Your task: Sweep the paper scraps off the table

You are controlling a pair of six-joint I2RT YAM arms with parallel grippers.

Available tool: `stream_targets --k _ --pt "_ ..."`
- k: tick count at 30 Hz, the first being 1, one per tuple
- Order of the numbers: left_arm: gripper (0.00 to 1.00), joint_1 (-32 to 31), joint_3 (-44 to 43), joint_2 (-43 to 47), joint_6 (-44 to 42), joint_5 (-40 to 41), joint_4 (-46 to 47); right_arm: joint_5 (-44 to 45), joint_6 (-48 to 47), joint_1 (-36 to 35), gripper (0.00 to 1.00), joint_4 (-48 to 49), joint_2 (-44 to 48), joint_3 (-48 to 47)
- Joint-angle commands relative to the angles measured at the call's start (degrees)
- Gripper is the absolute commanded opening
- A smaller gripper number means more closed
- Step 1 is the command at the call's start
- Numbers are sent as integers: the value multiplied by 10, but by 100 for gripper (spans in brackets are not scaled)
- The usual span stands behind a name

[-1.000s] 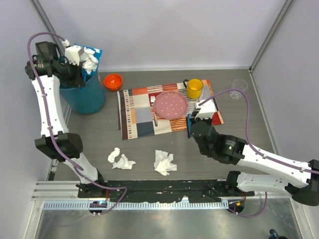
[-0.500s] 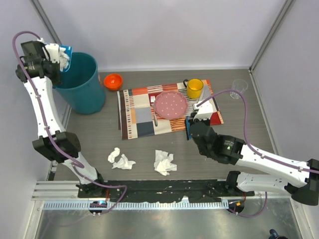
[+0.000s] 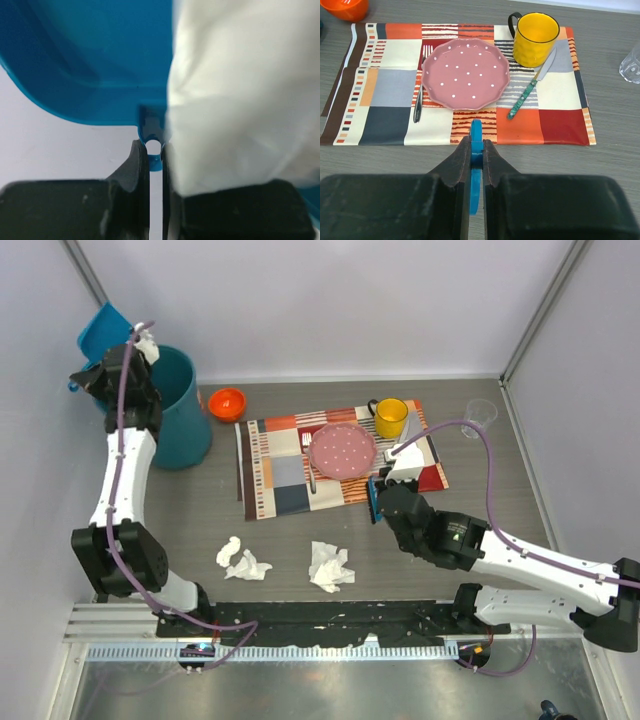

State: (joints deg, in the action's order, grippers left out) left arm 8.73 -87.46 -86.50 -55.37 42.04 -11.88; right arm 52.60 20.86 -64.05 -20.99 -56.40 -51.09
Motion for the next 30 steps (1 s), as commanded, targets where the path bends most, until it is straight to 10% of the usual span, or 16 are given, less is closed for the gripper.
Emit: stream_targets --k 1,5,15,22,30 --pt "0 -10 76 -2 -293 82 379 -7 -4 0 1 26 1 -6" --pt "0 -10 124 -24 -408 62 557 -18 -11 0 1 29 -2 -7" --pt "0 -10 125 -19 -412 51 577 -43 -24 0 1 50 -12 -13" --pt "0 1 -77 55 77 -33 -115 -193 18 -5 1 235 -66 -22" --pt "0 1 -85 79 174 -115 -256 -418 93 -63 1 422 -344 -148"
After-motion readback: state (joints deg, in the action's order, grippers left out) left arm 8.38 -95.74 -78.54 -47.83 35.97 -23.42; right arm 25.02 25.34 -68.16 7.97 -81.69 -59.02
